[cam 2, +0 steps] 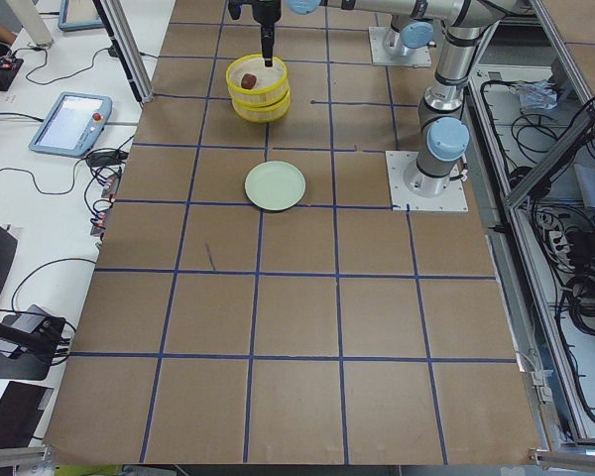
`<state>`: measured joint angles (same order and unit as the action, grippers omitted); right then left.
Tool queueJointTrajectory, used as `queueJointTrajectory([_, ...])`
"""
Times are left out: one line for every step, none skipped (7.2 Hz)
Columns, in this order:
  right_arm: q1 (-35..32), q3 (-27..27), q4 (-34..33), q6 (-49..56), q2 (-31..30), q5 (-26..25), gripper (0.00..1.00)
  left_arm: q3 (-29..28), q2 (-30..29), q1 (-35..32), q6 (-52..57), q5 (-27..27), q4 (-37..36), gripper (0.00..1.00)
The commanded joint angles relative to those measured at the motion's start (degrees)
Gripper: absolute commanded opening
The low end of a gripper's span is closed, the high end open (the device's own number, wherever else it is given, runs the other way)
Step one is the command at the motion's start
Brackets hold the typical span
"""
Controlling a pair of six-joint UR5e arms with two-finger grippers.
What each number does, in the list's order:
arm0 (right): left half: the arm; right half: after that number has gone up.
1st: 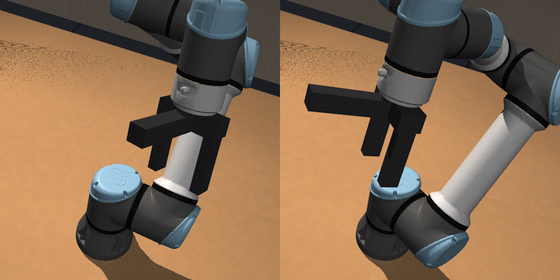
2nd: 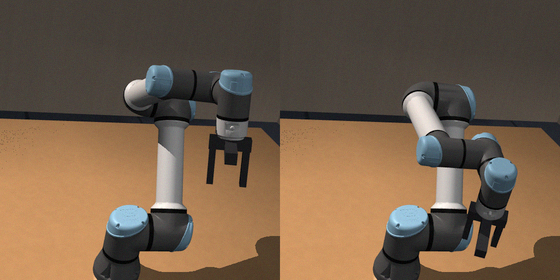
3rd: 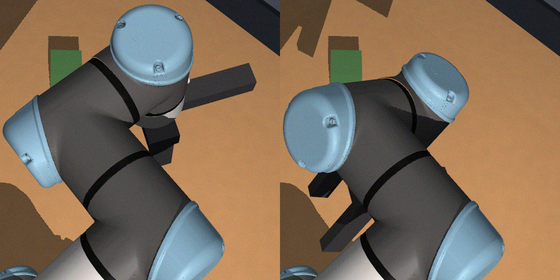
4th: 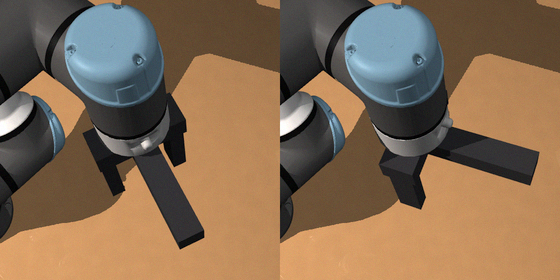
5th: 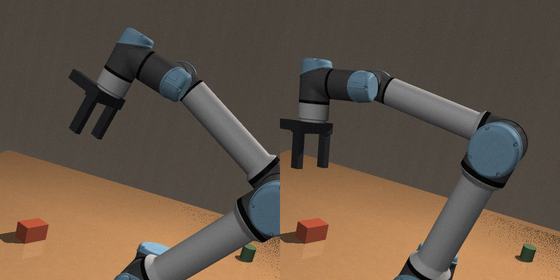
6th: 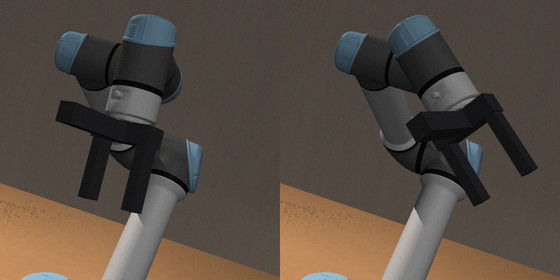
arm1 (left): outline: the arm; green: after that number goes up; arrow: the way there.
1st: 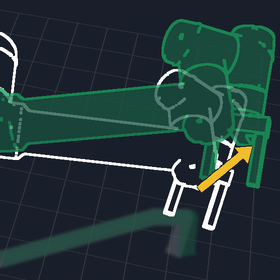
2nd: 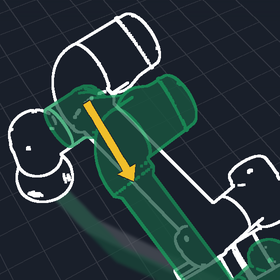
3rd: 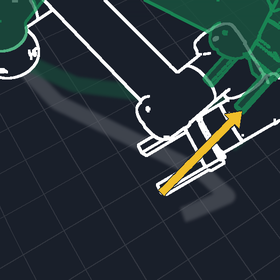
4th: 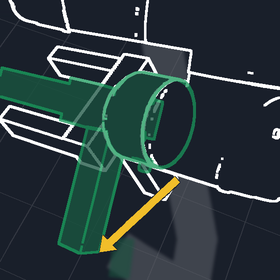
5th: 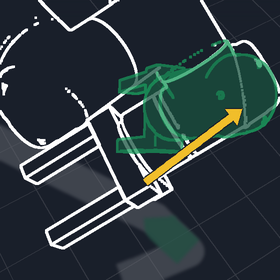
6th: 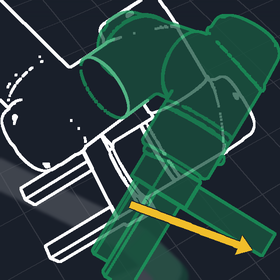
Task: Stack buns with steamer
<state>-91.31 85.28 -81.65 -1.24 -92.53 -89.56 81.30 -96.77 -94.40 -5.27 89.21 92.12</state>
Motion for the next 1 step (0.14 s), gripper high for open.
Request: queueJointTrajectory([-0.09,0.59,0.17,0.01,-0.02,-0.09,1.00,-0.01,0.09,0.01,0.00,0.00,0.08,1.00])
